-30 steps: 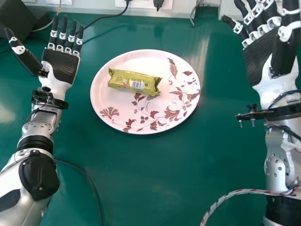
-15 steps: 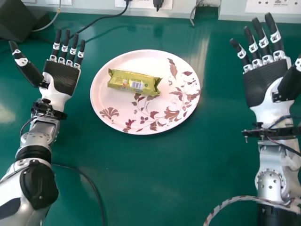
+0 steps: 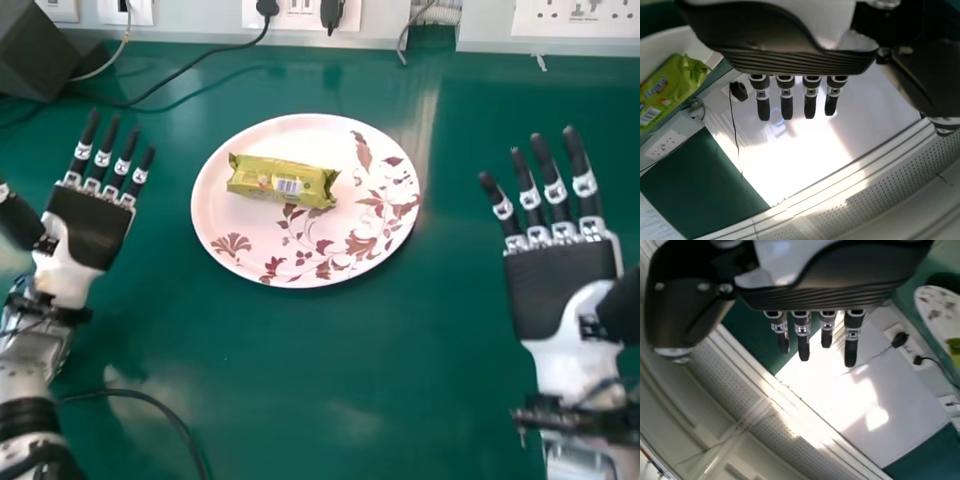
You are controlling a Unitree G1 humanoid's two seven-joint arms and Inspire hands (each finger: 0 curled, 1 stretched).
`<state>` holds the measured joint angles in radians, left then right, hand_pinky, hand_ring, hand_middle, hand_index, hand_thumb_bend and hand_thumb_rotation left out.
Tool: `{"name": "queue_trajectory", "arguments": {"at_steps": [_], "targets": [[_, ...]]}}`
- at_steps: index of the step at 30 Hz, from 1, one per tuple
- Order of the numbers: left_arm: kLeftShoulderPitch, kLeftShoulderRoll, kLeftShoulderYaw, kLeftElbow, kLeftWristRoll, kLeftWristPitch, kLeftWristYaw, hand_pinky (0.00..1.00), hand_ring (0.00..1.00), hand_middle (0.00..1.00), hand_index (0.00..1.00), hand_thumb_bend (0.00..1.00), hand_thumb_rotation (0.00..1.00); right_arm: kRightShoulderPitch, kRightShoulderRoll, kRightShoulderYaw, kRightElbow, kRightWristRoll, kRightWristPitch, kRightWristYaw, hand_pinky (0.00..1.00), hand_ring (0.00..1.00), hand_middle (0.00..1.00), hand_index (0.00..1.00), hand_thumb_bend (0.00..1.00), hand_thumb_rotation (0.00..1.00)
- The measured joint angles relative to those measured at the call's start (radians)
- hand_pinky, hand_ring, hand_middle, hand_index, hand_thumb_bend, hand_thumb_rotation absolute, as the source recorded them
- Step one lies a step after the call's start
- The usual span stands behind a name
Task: Pick up biscuit and place it in the plate
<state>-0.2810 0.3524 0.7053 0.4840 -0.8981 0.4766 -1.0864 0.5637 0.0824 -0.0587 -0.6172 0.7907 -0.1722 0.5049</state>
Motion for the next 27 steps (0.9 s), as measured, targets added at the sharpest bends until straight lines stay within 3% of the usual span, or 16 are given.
{"name": "queue_trajectory", "arguments": {"at_steps": [3, 6, 8, 11, 15, 17, 22, 24, 27], "targets": [[0.111, 0.015, 0.016, -0.087, -0.042, 0.035, -0.021, 0.77, 0.91, 1.0, 1.0, 1.0, 0.82, 0.169, -0.021, 0.087, -0.037, 0.001, -0.084, 0.078, 0.8, 0.89, 0.94, 0.99, 0.87, 0.64], [0.16, 0.018, 0.021, -0.137, -0.069, 0.063, -0.022, 0.77, 0.91, 1.0, 1.0, 1.0, 0.83, 0.178, -0.036, 0.145, -0.038, 0.002, -0.161, 0.129, 0.8, 0.88, 0.93, 1.0, 0.87, 0.6], [0.185, 0.017, 0.021, -0.167, -0.084, 0.078, -0.017, 0.79, 0.91, 1.0, 1.0, 1.0, 0.83, 0.185, -0.046, 0.185, -0.038, 0.001, -0.205, 0.155, 0.79, 0.87, 0.93, 1.0, 0.88, 0.63], [0.196, 0.015, 0.021, -0.187, -0.095, 0.088, 0.001, 0.81, 0.92, 1.0, 1.0, 1.0, 0.83, 0.194, -0.056, 0.225, -0.038, -0.001, -0.256, 0.167, 0.8, 0.88, 0.93, 1.0, 0.86, 0.65], [0.184, 0.0, 0.011, -0.204, -0.099, 0.093, 0.06, 0.82, 0.92, 1.0, 1.0, 1.0, 0.81, 0.38, -0.044, 0.239, -0.044, -0.004, -0.321, 0.112, 0.78, 0.87, 0.93, 1.0, 0.86, 0.6], [0.13, -0.006, -0.01, -0.161, -0.094, 0.091, 0.102, 0.8, 0.91, 0.99, 1.0, 1.0, 0.79, 0.43, -0.038, 0.24, -0.04, -0.029, -0.324, 0.059, 0.78, 0.87, 0.93, 1.0, 0.86, 0.58], [-0.052, -0.014, -0.046, -0.01, -0.081, 0.05, 0.153, 0.77, 0.9, 0.98, 1.0, 1.0, 0.8, 0.206, -0.033, 0.202, -0.024, -0.084, -0.269, -0.057, 0.78, 0.87, 0.93, 1.0, 0.86, 0.61], [-0.107, -0.025, -0.058, 0.047, -0.058, 0.015, 0.166, 0.88, 0.95, 1.0, 1.0, 1.0, 0.83, 0.102, -0.033, 0.175, -0.022, -0.103, -0.227, -0.125, 0.79, 0.88, 0.94, 1.0, 0.87, 0.64], [-0.16, -0.034, -0.074, 0.107, -0.034, -0.019, 0.171, 0.96, 0.99, 1.0, 1.0, 1.0, 0.84, -0.021, -0.032, 0.155, -0.023, -0.127, -0.181, -0.195, 0.82, 0.9, 0.94, 1.0, 0.86, 0.65]]}}
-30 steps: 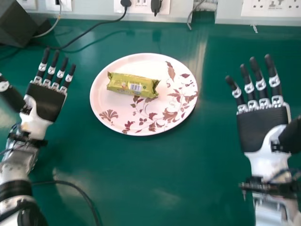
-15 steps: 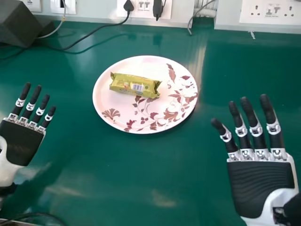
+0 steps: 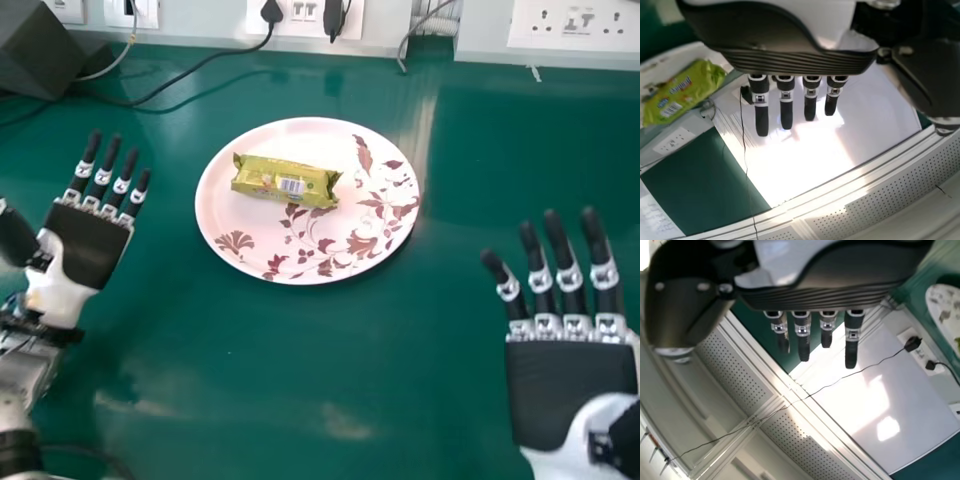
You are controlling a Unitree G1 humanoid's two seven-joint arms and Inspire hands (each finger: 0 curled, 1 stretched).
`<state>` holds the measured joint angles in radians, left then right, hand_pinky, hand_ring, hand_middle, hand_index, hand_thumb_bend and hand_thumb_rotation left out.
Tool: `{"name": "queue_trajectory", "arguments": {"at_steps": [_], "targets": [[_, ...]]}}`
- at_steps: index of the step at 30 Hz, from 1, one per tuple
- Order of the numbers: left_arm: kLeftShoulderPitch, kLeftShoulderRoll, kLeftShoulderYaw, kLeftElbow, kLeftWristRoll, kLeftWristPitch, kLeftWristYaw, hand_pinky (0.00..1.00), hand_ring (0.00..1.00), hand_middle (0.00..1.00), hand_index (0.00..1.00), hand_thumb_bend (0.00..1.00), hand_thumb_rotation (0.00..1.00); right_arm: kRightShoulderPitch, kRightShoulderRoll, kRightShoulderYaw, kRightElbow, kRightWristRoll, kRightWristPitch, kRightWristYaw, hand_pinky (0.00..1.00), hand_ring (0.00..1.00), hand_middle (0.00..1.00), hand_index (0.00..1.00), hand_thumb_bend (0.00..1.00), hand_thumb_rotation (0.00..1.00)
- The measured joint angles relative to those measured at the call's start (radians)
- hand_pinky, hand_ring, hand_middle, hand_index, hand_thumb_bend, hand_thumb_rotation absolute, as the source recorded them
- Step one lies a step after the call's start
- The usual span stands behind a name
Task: Pick up biscuit and place it in the plate
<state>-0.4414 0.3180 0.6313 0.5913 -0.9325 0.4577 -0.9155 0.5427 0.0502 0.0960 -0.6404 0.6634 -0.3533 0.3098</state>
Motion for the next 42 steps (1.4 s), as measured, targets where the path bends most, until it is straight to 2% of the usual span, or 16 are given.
{"name": "queue_trajectory", "arguments": {"at_steps": [4, 10, 13, 20, 28, 34, 42], "targets": [[-0.045, -0.011, -0.013, 0.039, 0.025, -0.054, 0.002, 0.96, 0.99, 1.0, 1.0, 1.0, 0.81, -0.097, 0.001, -0.041, 0.024, -0.002, 0.017, -0.037, 0.81, 0.9, 0.95, 1.0, 0.85, 0.65], [-0.08, -0.015, -0.014, 0.076, 0.049, -0.101, 0.007, 0.95, 1.0, 1.0, 1.0, 1.0, 0.79, -0.14, 0.001, -0.072, 0.053, -0.003, 0.043, -0.06, 0.79, 0.9, 0.94, 1.0, 0.87, 0.64], [-0.089, -0.015, -0.009, 0.094, 0.049, -0.105, 0.023, 1.0, 1.0, 1.0, 1.0, 1.0, 0.8, -0.148, 0.009, -0.069, 0.053, -0.015, 0.057, -0.077, 0.79, 0.9, 0.95, 1.0, 0.86, 0.65], [-0.102, -0.013, 0.006, 0.121, 0.049, -0.102, 0.063, 1.0, 1.0, 1.0, 1.0, 1.0, 0.88, -0.155, 0.018, -0.039, 0.045, -0.049, 0.068, -0.151, 0.81, 0.91, 0.97, 1.0, 0.84, 0.64], [-0.135, -0.045, 0.005, 0.117, 0.048, -0.079, 0.135, 1.0, 1.0, 1.0, 1.0, 1.0, 0.86, -0.183, 0.01, -0.032, 0.032, -0.049, 0.075, -0.199, 0.8, 0.91, 0.96, 1.0, 0.84, 0.63], [-0.188, -0.057, 0.005, 0.125, 0.05, -0.089, 0.183, 0.99, 1.0, 1.0, 1.0, 1.0, 0.84, -0.255, 0.002, -0.081, 0.034, -0.014, 0.088, -0.208, 0.83, 0.92, 0.98, 1.0, 0.8, 0.62], [-0.295, -0.057, -0.011, 0.234, 0.089, -0.137, 0.192, 0.92, 0.97, 1.0, 1.0, 1.0, 0.85, -0.379, -0.01, -0.168, 0.119, 0.02, 0.116, -0.203, 0.82, 0.91, 0.98, 1.0, 0.77, 0.59]]}}
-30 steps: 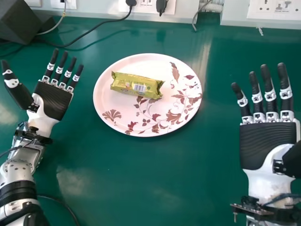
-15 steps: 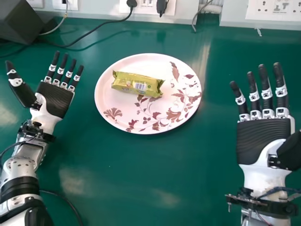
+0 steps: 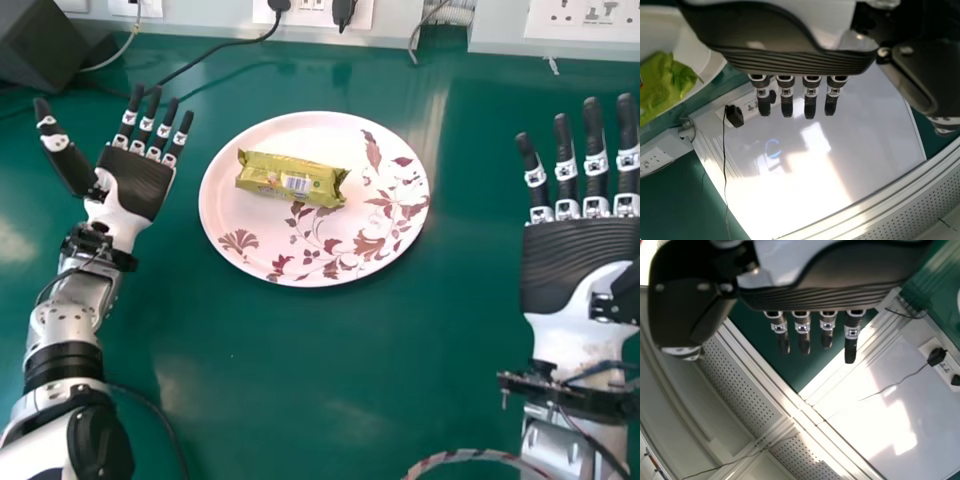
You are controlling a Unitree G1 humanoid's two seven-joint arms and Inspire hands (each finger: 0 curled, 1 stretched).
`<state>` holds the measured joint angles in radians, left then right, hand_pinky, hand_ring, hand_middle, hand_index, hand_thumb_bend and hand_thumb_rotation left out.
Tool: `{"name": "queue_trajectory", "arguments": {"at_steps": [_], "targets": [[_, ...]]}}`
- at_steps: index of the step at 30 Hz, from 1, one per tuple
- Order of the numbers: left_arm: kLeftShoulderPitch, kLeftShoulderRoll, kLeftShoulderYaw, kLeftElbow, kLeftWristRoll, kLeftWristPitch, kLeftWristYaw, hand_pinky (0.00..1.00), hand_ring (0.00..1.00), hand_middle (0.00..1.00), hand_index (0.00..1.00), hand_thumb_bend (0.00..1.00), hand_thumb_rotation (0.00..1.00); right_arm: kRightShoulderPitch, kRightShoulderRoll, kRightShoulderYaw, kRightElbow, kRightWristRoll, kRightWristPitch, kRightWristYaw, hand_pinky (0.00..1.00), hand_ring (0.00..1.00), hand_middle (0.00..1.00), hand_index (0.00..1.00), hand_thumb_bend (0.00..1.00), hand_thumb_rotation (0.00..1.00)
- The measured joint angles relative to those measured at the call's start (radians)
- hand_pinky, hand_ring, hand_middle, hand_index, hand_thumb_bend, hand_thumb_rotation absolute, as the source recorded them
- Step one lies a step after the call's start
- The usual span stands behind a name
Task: Pick up biscuit and place it in the plate
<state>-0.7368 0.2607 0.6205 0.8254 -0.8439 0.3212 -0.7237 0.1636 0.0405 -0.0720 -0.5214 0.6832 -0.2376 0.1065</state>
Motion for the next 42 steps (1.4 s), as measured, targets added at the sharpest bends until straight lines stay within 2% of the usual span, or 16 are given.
{"name": "queue_trajectory", "arguments": {"at_steps": [2, 6, 17, 21, 26, 36, 39, 42], "targets": [[-0.019, -0.001, -0.001, 0.019, 0.007, -0.011, 0.014, 0.9, 0.97, 1.0, 1.0, 1.0, 0.84, -0.024, -0.005, -0.021, 0.027, 0.011, 0.005, 0.016, 0.82, 0.91, 0.97, 1.0, 0.78, 0.61], [-0.07, -0.004, -0.001, 0.08, 0.015, -0.031, 0.035, 0.92, 0.97, 1.0, 1.0, 1.0, 0.85, -0.082, -0.015, -0.066, 0.089, 0.026, 0.015, 0.046, 0.83, 0.92, 0.98, 1.0, 0.77, 0.63], [-0.14, -0.013, 0.004, 0.202, 0.039, -0.104, 0.062, 0.88, 0.96, 1.0, 1.0, 1.0, 0.86, -0.208, -0.028, -0.163, 0.223, 0.072, 0.039, 0.085, 0.84, 0.93, 0.99, 1.0, 0.77, 0.62], [-0.16, -0.016, 0.01, 0.222, 0.039, -0.116, 0.067, 0.91, 0.97, 1.0, 1.0, 1.0, 0.86, -0.247, -0.036, -0.188, 0.26, 0.082, 0.048, 0.1, 0.84, 0.93, 1.0, 1.0, 0.77, 0.61], [-0.193, -0.016, 0.021, 0.269, 0.04, -0.131, 0.068, 0.86, 0.95, 1.0, 1.0, 1.0, 0.87, -0.317, -0.056, -0.225, 0.345, 0.087, 0.049, 0.139, 0.83, 0.92, 0.99, 1.0, 0.77, 0.59], [-0.245, -0.021, 0.029, 0.362, 0.08, -0.198, 0.085, 0.9, 0.97, 1.0, 1.0, 1.0, 0.91, -0.411, -0.088, -0.284, 0.482, 0.1, 0.067, 0.202, 0.78, 0.91, 1.0, 1.0, 0.77, 0.62], [-0.274, -0.029, 0.029, 0.376, 0.088, -0.209, 0.087, 0.92, 0.96, 1.0, 1.0, 1.0, 0.9, -0.433, -0.089, -0.299, 0.511, 0.101, 0.067, 0.219, 0.75, 0.9, 0.99, 1.0, 0.76, 0.64], [-0.31, -0.032, 0.03, 0.38, 0.095, -0.215, 0.09, 0.93, 0.97, 1.0, 1.0, 1.0, 0.92, -0.441, -0.091, -0.309, 0.527, 0.101, 0.067, 0.231, 0.74, 0.88, 0.98, 1.0, 0.76, 0.62]]}}
